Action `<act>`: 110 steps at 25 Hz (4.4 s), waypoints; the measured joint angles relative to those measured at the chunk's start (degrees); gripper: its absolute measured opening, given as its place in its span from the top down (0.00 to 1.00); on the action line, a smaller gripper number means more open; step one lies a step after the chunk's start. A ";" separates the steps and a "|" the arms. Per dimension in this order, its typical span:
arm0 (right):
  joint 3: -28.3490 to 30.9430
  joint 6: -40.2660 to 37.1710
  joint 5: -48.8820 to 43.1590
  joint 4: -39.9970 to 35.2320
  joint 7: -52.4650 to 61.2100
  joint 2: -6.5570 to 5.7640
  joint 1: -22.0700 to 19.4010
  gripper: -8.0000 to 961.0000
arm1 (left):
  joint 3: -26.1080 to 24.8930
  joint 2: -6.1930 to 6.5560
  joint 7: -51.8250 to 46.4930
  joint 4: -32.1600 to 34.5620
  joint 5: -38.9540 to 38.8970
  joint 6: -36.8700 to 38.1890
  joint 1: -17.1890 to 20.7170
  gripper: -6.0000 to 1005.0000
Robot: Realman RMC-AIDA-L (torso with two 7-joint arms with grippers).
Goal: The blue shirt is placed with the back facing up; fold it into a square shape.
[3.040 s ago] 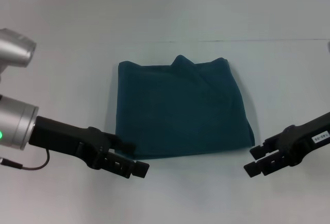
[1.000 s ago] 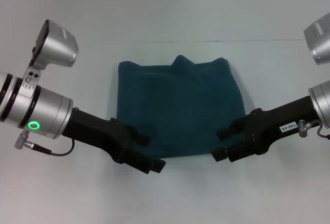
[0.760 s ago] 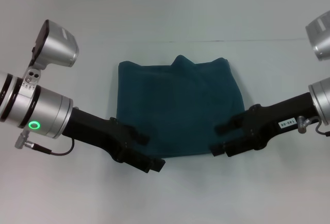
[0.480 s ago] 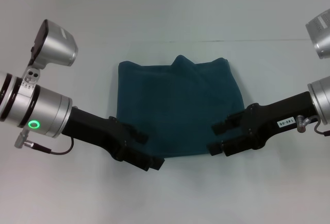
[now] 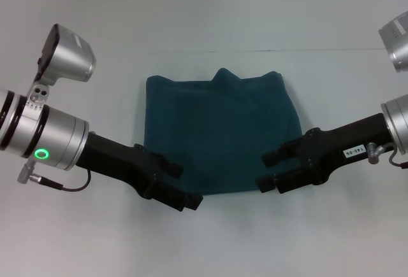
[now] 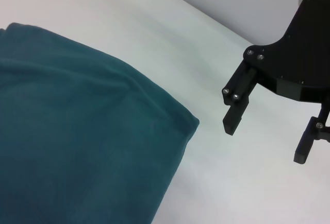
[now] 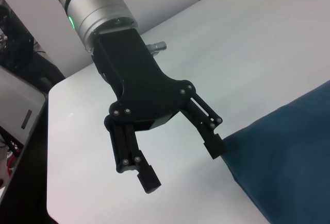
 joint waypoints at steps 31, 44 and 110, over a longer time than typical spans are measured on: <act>-0.41 -0.14 -0.09 0.00 -0.02 0.18 0.26 0.25 | -0.30 0.10 -0.68 0.00 0.44 -0.43 0.21 0.05; -0.45 -2.47 -0.14 0.00 -1.65 -0.24 0.00 0.25 | -0.66 0.20 -1.06 0.00 0.45 -1.09 0.06 0.05; 0.44 -1.03 2.60 0.00 -2.97 -0.29 -0.96 0.25 | -1.20 0.26 -2.03 0.00 0.01 2.09 0.18 0.05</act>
